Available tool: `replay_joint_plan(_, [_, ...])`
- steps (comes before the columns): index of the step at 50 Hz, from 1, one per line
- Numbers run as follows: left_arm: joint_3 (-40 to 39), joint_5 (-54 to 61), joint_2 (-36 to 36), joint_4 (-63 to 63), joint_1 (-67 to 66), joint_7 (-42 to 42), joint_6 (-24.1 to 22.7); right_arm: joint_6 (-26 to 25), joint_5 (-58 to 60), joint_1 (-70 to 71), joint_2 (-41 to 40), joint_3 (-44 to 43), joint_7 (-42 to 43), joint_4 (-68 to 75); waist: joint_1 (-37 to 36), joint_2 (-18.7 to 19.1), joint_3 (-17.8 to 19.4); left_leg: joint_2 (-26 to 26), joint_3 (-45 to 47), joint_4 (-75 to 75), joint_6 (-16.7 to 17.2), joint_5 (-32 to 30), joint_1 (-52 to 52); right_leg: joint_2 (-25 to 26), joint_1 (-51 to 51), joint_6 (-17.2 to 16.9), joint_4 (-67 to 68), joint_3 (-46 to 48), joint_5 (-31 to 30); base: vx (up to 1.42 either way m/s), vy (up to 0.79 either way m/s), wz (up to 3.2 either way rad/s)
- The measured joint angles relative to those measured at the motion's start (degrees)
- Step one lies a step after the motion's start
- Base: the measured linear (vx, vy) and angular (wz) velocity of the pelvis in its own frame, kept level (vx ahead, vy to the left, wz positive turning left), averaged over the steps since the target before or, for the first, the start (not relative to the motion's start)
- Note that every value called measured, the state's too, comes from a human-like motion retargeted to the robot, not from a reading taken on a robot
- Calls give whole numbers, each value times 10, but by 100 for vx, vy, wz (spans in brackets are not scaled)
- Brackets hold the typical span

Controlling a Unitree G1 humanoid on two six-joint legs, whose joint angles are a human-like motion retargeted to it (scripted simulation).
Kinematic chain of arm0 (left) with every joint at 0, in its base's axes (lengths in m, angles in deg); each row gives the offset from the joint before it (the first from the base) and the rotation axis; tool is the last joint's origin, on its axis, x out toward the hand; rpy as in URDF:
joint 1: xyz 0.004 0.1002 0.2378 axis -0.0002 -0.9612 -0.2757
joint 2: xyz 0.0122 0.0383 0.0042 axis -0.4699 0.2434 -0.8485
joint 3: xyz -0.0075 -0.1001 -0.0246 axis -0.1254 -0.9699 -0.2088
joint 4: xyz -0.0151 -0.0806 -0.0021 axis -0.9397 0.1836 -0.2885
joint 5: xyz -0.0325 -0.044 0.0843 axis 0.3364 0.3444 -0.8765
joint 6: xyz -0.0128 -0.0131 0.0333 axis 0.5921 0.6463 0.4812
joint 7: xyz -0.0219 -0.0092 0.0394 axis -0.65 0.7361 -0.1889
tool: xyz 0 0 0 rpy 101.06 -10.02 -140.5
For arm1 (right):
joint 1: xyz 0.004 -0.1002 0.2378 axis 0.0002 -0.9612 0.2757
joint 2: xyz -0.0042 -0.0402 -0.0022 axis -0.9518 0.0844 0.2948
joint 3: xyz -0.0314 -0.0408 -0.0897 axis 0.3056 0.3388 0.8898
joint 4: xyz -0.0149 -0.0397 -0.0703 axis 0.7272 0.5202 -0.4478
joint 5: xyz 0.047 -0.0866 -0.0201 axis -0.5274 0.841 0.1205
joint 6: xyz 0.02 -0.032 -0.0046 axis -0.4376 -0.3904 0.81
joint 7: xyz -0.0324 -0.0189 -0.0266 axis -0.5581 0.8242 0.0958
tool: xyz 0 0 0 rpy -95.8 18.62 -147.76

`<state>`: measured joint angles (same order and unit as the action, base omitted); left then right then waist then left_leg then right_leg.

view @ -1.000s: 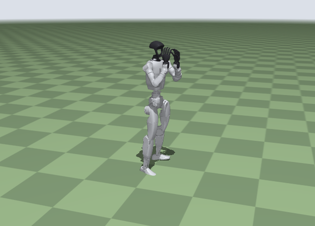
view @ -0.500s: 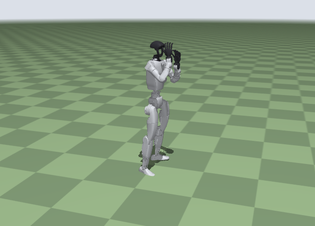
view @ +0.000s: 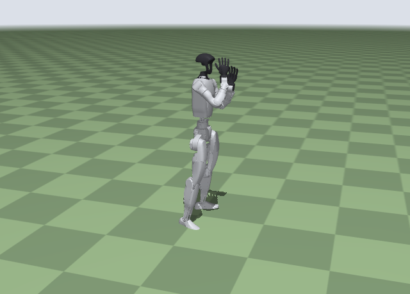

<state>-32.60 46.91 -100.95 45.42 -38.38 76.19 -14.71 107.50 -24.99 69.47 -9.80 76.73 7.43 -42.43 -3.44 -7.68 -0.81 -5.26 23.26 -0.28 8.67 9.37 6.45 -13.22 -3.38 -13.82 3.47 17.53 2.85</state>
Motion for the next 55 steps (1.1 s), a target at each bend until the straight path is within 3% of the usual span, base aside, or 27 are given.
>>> replay_joint_plan(4, [-40,-42,13,-38,133,35,23,10,10,-125,22,26,-54,-27,-8,-1,0,2,-20,7,11,-7,-1,-2,-8,1,3,22,4,1,2,47])
replay_joint_plan(7, [-44,-71,14,-69,200,67,42,5,36,-128,9,37,-74,-20,-14,1,-5,2,-22,12,14,-10,1,-2,-9,3,5,24,5,0,1,7])
replay_joint_plan(10, [-32,-54,3,-68,196,82,45,-12,48,-60,-12,35,-51,-1,-25,2,-8,2,-15,13,10,-9,3,-2,-6,5,5,15,4,1,0,-21])
replay_joint_plan(16, [-6,-10,-11,9,43,0,7,-22,12,87,-56,6,-3,66,-34,4,-9,2,2,2,-3,3,3,-2,0,5,3,-4,1,1,0,-24])
replay_joint_plan(20, [-7,-5,-3,-16,103,-2,21,-17,-7,37,-46,23,-17,50,-27,0,-11,4,-11,1,0,2,2,-5,-7,6,4,10,4,1,1,26])
replay_joint_plan(25, [-10,-48,49,-59,202,34,58,-15,-3,-52,-35,61,-93,9,-10,2,-9,5,-25,4,8,-2,2,-7,-14,7,8,24,7,0,1,21])
replay_joint_plan(31, [17,-13,52,-1,81,14,40,-20,-55,23,-66,8,-32,26,-2,13,-3,5,-3,5,0,1,7,-5,-5,5,5,2,3,0,0,-31])
replay_joint_plan(35, [54,8,34,-16,86,-23,34,-14,-56,16,-55,-23,1,21,3,12,-7,5,10,2,-4,5,7,-4,0,0,0,-10,-2,0,0,-24])
replay_joint_plan(43, [41,7,84,-88,239,8,58,-18,-61,-100,17,22,-96,-72,58,30,2,5,22,7,3,3,17,-2,2,-3,4,-21,-2,0,0,-8])
replay_joint_plan(50, [136,14,62,-54,166,-14,43,-18,-78,-1,2,-70,29,-13,85,48,5,4,71,7,-6,9,31,5,21,-9,3,-71,-11,0,-1,-63])
replay_joint_plan(55, [133,14,87,-95,245,-17,59,-13,-94,-74,16,-67,16,-46,102,48,5,4,90,7,-5,11,36,9,26,-12,-2,-90,-14,1,-1,-35])
